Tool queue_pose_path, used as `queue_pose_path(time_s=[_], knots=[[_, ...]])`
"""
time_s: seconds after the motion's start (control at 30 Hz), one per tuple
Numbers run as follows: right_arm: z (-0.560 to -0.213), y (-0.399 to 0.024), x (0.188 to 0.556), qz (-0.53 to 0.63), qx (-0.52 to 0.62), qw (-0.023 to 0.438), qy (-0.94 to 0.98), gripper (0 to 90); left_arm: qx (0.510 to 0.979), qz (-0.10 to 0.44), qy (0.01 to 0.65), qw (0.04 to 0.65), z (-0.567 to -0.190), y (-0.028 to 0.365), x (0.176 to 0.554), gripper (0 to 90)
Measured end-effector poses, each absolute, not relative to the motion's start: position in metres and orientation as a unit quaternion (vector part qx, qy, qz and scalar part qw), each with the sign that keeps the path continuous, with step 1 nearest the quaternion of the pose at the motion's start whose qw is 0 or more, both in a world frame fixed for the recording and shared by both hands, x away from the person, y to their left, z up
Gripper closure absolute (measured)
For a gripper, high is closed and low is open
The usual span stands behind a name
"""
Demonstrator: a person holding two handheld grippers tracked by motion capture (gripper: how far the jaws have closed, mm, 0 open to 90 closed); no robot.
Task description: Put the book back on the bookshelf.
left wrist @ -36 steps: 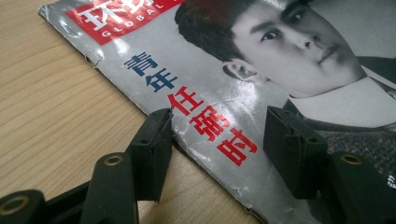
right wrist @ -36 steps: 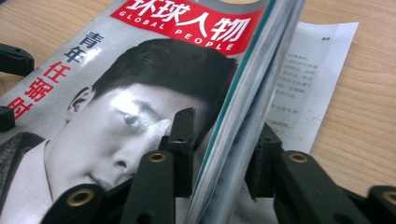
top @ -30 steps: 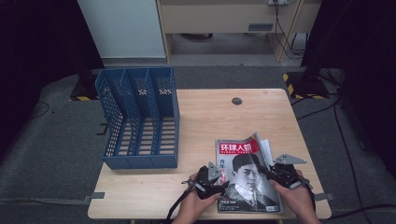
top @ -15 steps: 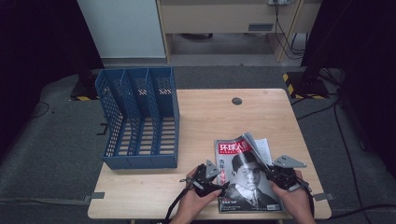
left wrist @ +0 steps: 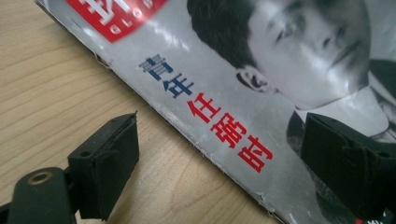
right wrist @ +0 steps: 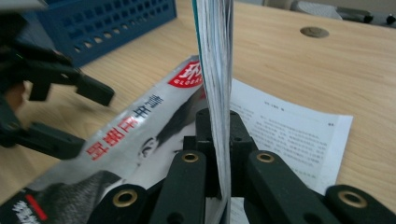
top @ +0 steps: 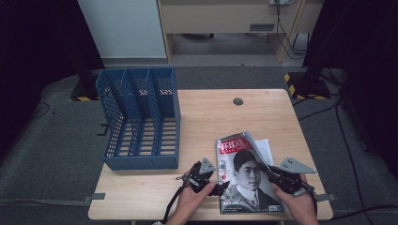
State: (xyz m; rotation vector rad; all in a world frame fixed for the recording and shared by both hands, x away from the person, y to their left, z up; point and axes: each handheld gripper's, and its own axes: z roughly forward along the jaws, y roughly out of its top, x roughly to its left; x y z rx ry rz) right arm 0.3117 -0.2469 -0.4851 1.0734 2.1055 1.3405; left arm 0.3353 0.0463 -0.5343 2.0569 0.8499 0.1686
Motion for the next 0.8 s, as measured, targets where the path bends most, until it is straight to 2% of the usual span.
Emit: queue_pose_path(time_s=[0.27,0.4,0.53,0.63,0.67,0.7,0.73,0.8], knots=[[-0.476,-0.256,0.306,0.543,0.392,0.183,0.72,88.0,0.843,0.036,0.319,0.431,-0.536,0.036,0.336,10.7],[-0.485,-0.258,0.313,0.542,0.407,0.166,0.716,87.9,0.843,0.023,0.314,0.436,-0.536,0.032,0.337,10.5],[-0.497,-0.256,0.324,0.515,0.424,0.165,0.726,87.7,0.839,0.024,0.322,0.438,-0.536,0.035,0.338,14.9],[-0.511,-0.25,0.333,0.444,0.451,0.19,0.751,78.2,0.842,0.049,0.323,0.428,-0.535,0.031,0.335,19.5],[-0.511,-0.25,0.333,0.444,0.451,0.19,0.751,78.2,0.842,0.049,0.323,0.428,-0.535,0.031,0.335,19.8],[-0.518,-0.248,0.338,0.409,0.466,0.199,0.759,64.8,0.845,0.055,0.321,0.425,-0.535,0.03,0.334,19.8],[-0.518,-0.248,0.338,0.409,0.466,0.199,0.759,64.8,0.847,0.061,0.318,0.421,-0.535,0.029,0.333,19.8],[-0.522,-0.261,0.343,0.385,0.511,0.208,0.74,45.5,0.851,0.071,0.315,0.415,-0.535,0.027,0.331,19.7]])
